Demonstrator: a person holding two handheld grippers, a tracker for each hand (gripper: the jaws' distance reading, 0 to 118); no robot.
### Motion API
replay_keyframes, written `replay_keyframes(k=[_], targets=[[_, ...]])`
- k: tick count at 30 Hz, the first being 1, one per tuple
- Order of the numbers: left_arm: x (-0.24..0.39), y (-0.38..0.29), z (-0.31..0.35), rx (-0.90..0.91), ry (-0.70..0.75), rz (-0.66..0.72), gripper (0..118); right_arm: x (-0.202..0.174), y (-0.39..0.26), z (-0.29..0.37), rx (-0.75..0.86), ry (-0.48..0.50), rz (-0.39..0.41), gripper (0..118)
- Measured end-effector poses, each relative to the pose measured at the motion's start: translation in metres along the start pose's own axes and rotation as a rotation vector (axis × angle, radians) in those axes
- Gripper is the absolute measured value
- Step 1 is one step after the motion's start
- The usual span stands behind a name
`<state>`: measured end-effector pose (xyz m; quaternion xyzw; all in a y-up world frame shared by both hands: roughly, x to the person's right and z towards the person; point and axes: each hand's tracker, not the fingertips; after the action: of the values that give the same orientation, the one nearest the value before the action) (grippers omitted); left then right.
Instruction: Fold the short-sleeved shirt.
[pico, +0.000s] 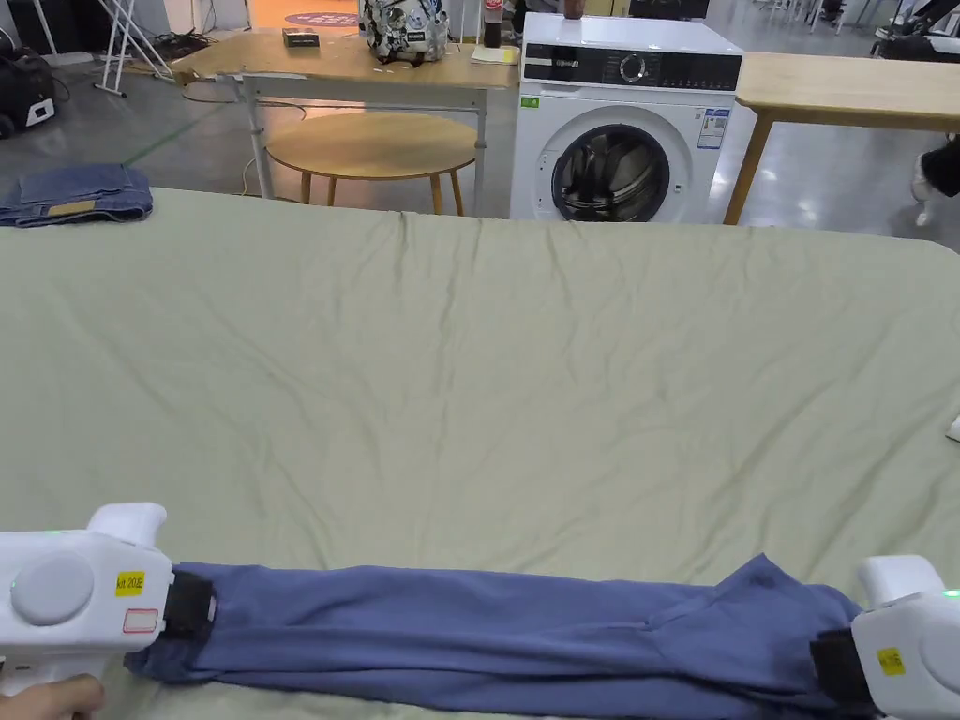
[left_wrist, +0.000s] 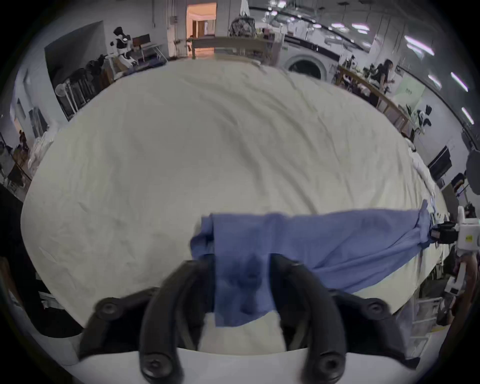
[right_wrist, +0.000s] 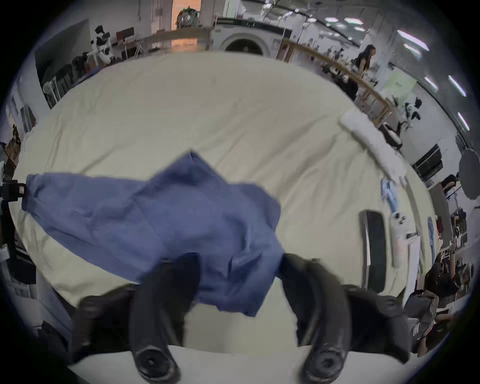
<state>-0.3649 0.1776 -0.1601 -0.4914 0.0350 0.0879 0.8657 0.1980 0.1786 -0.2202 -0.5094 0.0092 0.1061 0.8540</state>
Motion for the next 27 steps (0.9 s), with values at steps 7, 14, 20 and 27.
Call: replay_keyframes(k=[7,14,20,27], targets=[[0.035,0.024,0.02,0.257,-0.018,-0.04,57,-0.016,0.028,0.031,0.265,-0.029,-0.062,74],[0.079,0.023,0.029,0.569,0.016,-0.111,56,-0.061,0.038,0.043,0.652,0.018,-0.184,34],[0.104,0.017,0.035,0.759,0.091,-0.159,4,-0.093,0.04,0.055,0.849,0.047,-0.219,0],[0.104,0.014,0.043,0.833,0.082,-0.116,0,-0.114,0.039,0.068,0.926,0.051,-0.206,0]])
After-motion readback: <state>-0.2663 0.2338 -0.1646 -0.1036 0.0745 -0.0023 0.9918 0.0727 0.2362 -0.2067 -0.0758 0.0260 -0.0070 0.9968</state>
